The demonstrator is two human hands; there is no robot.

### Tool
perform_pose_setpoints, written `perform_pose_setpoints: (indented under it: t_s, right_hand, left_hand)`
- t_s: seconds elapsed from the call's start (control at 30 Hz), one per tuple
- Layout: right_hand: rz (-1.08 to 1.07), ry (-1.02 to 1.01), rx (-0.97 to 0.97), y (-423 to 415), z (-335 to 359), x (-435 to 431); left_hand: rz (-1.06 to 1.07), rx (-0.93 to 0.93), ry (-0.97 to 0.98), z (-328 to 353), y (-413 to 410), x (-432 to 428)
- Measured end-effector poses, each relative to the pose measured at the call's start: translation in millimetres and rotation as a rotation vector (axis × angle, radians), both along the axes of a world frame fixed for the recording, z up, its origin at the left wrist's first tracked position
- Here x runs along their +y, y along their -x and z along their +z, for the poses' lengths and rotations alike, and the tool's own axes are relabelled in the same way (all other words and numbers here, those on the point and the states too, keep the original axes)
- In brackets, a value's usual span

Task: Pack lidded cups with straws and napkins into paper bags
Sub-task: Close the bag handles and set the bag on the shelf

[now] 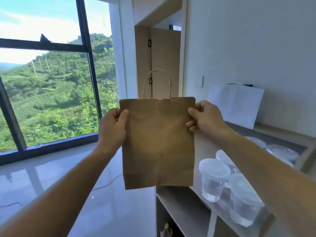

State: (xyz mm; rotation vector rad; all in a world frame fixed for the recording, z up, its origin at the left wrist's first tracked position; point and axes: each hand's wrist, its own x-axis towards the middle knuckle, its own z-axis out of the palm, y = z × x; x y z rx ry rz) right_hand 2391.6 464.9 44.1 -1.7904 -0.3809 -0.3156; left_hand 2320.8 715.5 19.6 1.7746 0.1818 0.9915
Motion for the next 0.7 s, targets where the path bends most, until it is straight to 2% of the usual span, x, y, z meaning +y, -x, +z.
perform_pose_setpoints:
  t_s: [0.2,0.4,0.7]
  right_hand:
    - [0.002,-0.030,0.049,-105.9,27.1,19.8]
    - [-0.029,0.043,0.095,-212.6,27.6,36.5]
    - [-0.248,0.117,0.145,-339.6,5.9,50.6]
  left_hand:
    - [0.021,-0.005,-0.081,21.9,-84.9,13.9]
    - [-0.027,0.066,-0.173,21.7,-170.2,29.3]
    - [-0.198,0.118,-0.344,-0.6,-308.3,44.2]
